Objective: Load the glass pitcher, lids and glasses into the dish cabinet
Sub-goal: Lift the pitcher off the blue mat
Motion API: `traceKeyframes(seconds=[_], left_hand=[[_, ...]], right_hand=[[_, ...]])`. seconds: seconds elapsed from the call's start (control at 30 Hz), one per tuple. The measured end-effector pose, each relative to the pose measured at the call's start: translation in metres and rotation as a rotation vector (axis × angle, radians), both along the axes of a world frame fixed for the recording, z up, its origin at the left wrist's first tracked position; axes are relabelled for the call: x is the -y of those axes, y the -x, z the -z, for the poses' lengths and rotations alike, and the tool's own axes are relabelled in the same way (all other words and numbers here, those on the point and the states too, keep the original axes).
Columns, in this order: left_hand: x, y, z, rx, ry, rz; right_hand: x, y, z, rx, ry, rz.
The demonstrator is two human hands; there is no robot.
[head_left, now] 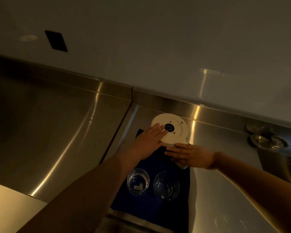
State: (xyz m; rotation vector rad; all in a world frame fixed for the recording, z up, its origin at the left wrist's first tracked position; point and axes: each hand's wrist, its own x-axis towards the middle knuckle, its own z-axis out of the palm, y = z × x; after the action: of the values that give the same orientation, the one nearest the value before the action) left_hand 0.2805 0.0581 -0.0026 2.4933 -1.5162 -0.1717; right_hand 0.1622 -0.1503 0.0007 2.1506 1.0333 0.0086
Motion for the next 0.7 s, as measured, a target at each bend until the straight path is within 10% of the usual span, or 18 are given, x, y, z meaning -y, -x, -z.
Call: traceKeyframes(seconds=[0.7], left_hand=[[0.006,0.002,-0.013,0.025,0.031,-0.044]], right_hand=[[-0.008,-0.020,-0.026,0.017,-0.128,0.093]])
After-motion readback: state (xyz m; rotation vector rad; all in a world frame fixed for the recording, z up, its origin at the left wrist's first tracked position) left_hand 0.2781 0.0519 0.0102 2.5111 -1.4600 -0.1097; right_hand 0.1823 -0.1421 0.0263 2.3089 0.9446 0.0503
